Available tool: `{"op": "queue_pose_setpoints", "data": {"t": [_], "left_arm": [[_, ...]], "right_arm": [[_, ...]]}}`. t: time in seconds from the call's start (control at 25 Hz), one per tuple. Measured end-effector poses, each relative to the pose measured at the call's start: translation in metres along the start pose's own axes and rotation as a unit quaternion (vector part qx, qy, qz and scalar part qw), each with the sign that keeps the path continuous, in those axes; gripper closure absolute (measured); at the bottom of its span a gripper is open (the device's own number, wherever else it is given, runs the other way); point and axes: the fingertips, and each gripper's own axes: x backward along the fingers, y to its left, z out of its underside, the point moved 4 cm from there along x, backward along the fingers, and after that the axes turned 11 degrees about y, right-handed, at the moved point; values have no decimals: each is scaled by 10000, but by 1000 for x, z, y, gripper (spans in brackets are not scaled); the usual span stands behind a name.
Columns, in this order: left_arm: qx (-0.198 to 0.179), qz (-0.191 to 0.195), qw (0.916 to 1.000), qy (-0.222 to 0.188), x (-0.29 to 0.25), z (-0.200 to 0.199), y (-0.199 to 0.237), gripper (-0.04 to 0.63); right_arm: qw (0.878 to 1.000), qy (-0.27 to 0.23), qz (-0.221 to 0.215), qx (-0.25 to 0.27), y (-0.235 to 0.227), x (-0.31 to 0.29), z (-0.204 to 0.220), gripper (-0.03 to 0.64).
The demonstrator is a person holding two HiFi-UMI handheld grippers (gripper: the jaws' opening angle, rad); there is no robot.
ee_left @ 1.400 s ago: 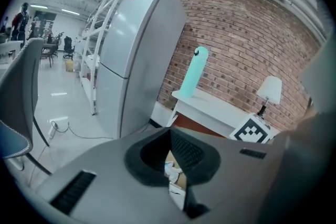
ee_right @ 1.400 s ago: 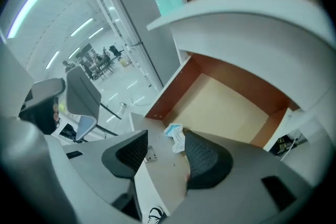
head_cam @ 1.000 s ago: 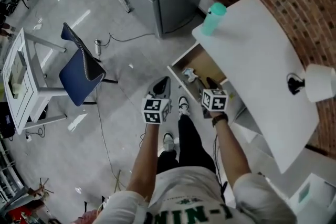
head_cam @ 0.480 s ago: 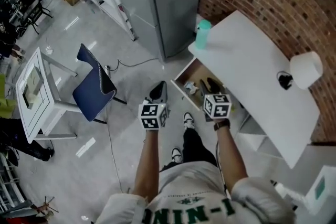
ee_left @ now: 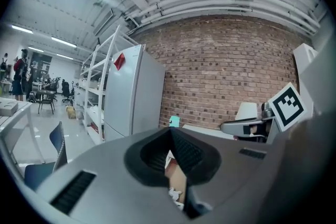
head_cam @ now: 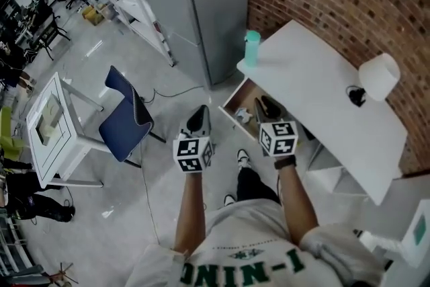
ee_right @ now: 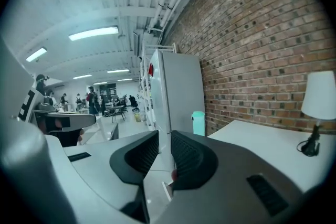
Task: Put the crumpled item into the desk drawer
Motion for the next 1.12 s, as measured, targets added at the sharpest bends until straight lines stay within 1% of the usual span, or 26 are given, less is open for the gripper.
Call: {"op": "queue_pose_setpoints", "data": {"t": [0.2,0.44,0.56,0.68,0.88,1.12], "left_arm": [[-130,-8,9996,-239,25,-10,-9,600],[-244,-93,9984,-497,45,-27,-13,600],[-285,-114,9980,-548,52,-28,-13,600],[-272,-119,9980,-555,55,-25,-11,600],[-217,-102,9981,-576,55,-20,-8,601],[-217,-81,9979,-612,50,-20,-7,600]], "right_arm": [[9993,-275,176,183,10,34,-8,569],[9984,-555,68,80,19,54,-18,586],[9977,-679,52,60,24,58,-23,600],[9973,-706,120,146,27,59,-23,612],[9970,-679,176,317,30,60,-21,612],[9966,-698,214,383,30,57,-23,614]]}}
